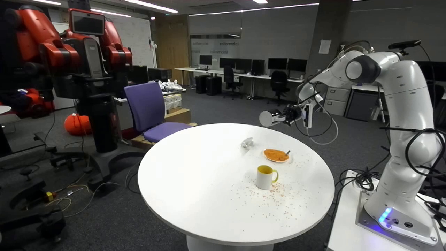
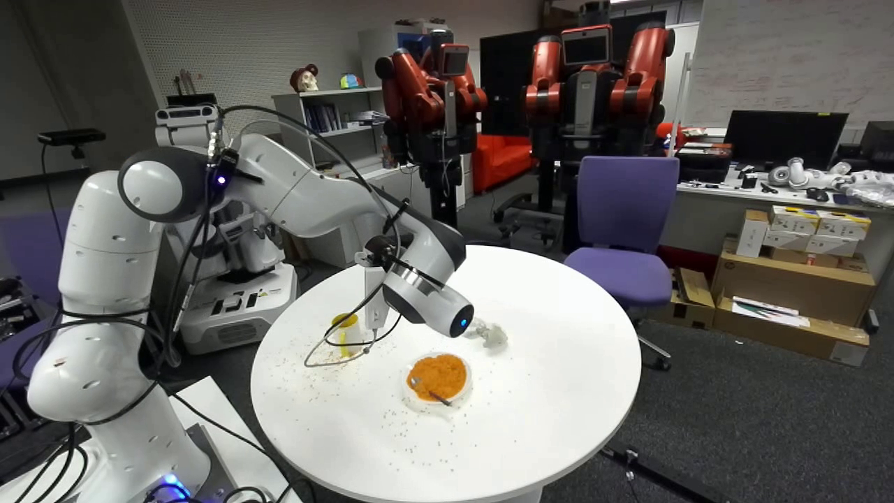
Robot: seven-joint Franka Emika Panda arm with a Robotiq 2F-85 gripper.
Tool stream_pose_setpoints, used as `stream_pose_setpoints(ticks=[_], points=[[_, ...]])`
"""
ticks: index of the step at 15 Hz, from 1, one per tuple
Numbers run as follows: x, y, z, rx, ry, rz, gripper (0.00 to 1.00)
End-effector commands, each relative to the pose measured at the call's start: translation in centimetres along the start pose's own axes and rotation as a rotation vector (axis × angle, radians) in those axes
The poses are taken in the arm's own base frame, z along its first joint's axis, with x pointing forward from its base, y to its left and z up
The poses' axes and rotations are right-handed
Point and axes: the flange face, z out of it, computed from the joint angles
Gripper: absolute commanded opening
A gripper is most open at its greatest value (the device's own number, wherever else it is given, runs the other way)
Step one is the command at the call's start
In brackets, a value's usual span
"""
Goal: Empty the content of the black mug onto the plate
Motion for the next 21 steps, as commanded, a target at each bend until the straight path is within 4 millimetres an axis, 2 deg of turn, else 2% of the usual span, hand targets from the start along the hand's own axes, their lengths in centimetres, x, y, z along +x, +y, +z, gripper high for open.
stream_pose_setpoints(ticks=[1, 10, 14, 18, 21], points=[[-2.2, -4.3, 1.7, -0.098, 0.021, -0.011, 0.05], [-2.9, -8.1, 6.8, -0.545, -0.088, -0.104, 0.05], [-2.4, -9.6, 8.7, -0.784, -0.085, -0.196, 0.05], [-1.6, -9.7, 10.2, -0.974, -0.043, -0.266, 0.05], [-0.9, -8.7, 11.3, -1.100, -0.030, -0.290, 0.05]])
